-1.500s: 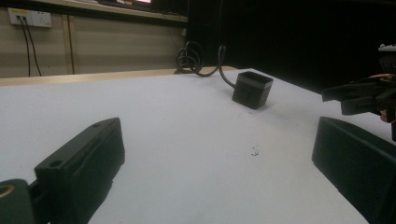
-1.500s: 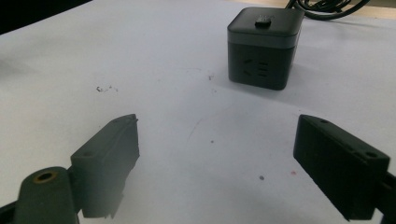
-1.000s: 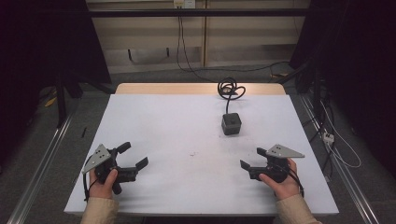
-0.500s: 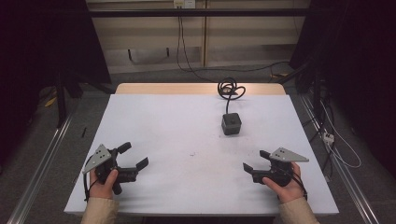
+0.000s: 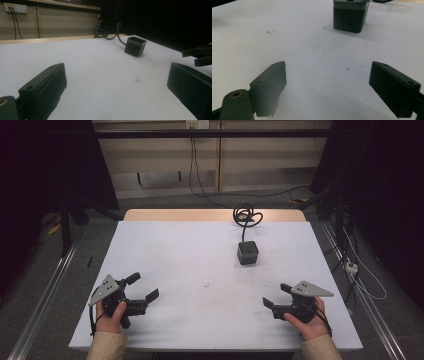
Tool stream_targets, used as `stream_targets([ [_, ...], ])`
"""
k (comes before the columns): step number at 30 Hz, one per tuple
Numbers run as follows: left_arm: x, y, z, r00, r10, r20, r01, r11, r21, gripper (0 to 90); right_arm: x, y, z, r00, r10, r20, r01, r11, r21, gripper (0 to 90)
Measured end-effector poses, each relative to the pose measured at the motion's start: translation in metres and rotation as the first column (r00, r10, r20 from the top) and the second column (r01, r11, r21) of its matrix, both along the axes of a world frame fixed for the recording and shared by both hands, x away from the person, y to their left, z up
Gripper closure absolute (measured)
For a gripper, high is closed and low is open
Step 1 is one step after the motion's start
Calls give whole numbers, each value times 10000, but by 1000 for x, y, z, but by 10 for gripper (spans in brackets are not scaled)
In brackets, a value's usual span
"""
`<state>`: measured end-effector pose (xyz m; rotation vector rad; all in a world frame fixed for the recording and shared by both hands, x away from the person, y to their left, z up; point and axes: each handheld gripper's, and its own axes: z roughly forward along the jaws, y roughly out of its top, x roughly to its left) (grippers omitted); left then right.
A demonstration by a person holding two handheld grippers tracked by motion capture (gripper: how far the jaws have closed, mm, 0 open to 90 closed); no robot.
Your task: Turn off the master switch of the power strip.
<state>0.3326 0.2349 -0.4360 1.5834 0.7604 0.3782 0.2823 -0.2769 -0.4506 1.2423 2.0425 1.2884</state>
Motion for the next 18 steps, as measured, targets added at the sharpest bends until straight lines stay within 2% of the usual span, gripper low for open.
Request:
stream_targets([
  [18,0,0,0,10000,-7,2,7,10000,54,20,-8,-5,-2,9999,-109,76,109,9999,-10,140],
])
